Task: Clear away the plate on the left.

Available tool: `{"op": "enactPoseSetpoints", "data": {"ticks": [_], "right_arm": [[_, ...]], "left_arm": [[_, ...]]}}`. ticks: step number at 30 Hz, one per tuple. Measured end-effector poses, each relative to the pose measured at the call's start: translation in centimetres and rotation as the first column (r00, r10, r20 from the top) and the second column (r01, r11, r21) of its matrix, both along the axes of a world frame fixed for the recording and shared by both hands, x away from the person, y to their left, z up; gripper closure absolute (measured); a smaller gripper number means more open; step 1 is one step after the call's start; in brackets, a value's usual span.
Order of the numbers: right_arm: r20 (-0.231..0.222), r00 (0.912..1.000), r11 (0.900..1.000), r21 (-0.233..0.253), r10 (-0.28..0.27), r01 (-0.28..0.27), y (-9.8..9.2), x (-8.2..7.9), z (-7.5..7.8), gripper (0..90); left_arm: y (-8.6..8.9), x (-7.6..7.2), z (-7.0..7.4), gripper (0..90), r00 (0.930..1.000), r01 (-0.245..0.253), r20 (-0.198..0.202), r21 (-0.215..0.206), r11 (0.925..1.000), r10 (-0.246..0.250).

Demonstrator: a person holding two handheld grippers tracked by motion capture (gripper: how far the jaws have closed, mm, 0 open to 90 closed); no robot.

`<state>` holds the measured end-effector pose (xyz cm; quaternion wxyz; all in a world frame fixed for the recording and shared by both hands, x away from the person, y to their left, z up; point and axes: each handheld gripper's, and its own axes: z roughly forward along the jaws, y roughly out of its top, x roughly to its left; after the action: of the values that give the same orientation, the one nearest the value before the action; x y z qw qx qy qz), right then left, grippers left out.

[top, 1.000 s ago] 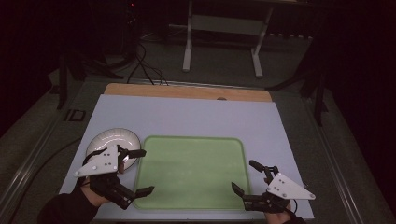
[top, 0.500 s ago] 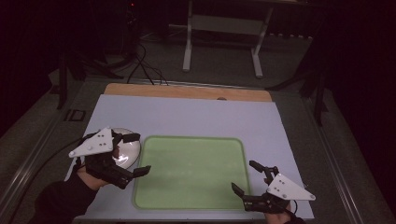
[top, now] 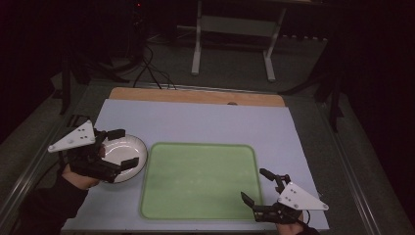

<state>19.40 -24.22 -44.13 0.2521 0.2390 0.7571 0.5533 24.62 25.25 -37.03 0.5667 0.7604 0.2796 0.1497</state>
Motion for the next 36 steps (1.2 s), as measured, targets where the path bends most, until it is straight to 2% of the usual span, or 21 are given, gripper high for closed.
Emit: {"op": "enactPoseSetpoints", "data": {"ticks": [5, 10, 14, 18, 21, 22, 23, 25, 27, 28, 29, 31, 32, 34, 35, 36], "right_arm": [[0.004, 1.0000, 1.000, -0.012, 0.004, -0.004, 0.2, -0.1, 0.0, 12.9], [0.006, 1.0000, 1.000, -0.015, 0.002, -0.002, 0.3, -0.1, 0.0, 13.0], [0.004, 1.0000, 1.000, -0.017, 0.003, -0.003, 0.3, -0.1, 0.0, 13.1], [0.005, 1.0000, 1.000, -0.021, 0.007, -0.007, 0.4, -0.1, -0.1, 13.1], [0.002, 1.0000, 1.000, -0.022, 0.009, -0.009, 0.5, 0.0, -0.1, 13.2], [0.003, 1.0000, 1.000, -0.025, 0.009, -0.009, 0.5, 0.0, -0.1, 13.3], [0.003, 1.0000, 1.000, -0.025, 0.009, -0.009, 0.5, 0.0, -0.1, 13.3], [0.001, 0.9999, 1.000, -0.029, 0.011, -0.011, 0.6, 0.0, -0.2, 13.6], [-0.001, 0.9999, 1.000, -0.029, 0.011, -0.011, 0.6, 0.0, -0.2, 13.6], [-0.001, 0.9999, 1.000, -0.027, 0.012, -0.012, 0.6, 0.0, -0.2, 13.6], [0.000, 0.9999, 1.000, -0.027, 0.012, -0.012, 0.6, 0.0, -0.2, 13.6], [0.002, 0.9999, 1.000, -0.026, 0.013, -0.013, 0.6, -0.1, -0.2, 13.6], [0.002, 0.9999, 1.000, -0.024, 0.014, -0.014, 0.6, -0.1, -0.2, 13.6], [0.006, 0.9999, 1.000, -0.021, 0.012, -0.011, 0.6, -0.1, -0.1, 13.6], [0.006, 0.9999, 1.000, -0.021, 0.012, -0.012, 0.6, -0.1, -0.1, 13.6], [0.006, 0.9999, 1.000, -0.021, 0.012, -0.012, 0.6, 0.0, -0.1, 13.6]], "left_arm": [[1.8, 0.2, -0.5, 2.0, 0.9971, -0.070, -0.029, -0.003, 0.9975, 0.070], [3.7, 0.6, -1.5, 3.3, 0.9884, -0.142, -0.058, -0.015, 0.9898, 0.141], [5.2, 0.9, -2.7, 4.3, 0.9749, -0.208, -0.084, -0.009, 0.9782, 0.206], [6.8, 1.2, -4.2, 4.3, 0.9594, -0.252, -0.133, -0.008, 0.9677, 0.249], [7.7, 1.3, -5.3, 4.4, 0.9457, -0.287, -0.162, -0.005, 0.9580, 0.282], [8.2, 1.4, -5.9, 4.4, 0.9375, -0.305, -0.180, -0.012, 0.9524, 0.298], [8.2, 1.4, -5.9, 4.4, 0.9375, -0.305, -0.180, -0.012, 0.9524, 0.298], [8.6, 1.5, -6.5, 4.4, 0.9262, -0.330, -0.193, -0.002, 0.9438, 0.324], [8.9, 1.6, -6.9, 4.4, 0.9181, -0.344, -0.208, 0.004, 0.9388, 0.338], [9.1, 1.7, -7.1, 4.4, 0.9096, -0.359, -0.220, 0.011, 0.9332, 0.353], [9.1, 1.8, -7.3, 4.4, 0.9054, -0.363, -0.231, 0.014, 0.9317, 0.356], [9.4, 1.9, -7.8, 4.4, 0.8900, -0.386, -0.248, 0.037, 0.9217, 0.383], [9.5, 2.1, -8.1, 4.4, 0.8850, -0.387, -0.265, 0.036, 0.9212, 0.383], [9.8, 2.2, -8.7, 4.5, 0.8641, -0.414, -0.289, 0.056, 0.9084, 0.412], [10.0, 2.3, -9.1, 4.5, 0.8588, -0.416, -0.308, 0.048, 0.9083, 0.409], [10.1, 2.4, -9.4, 4.5, 0.8479, -0.431, -0.316, 0.056, 0.9004, 0.426]]}}
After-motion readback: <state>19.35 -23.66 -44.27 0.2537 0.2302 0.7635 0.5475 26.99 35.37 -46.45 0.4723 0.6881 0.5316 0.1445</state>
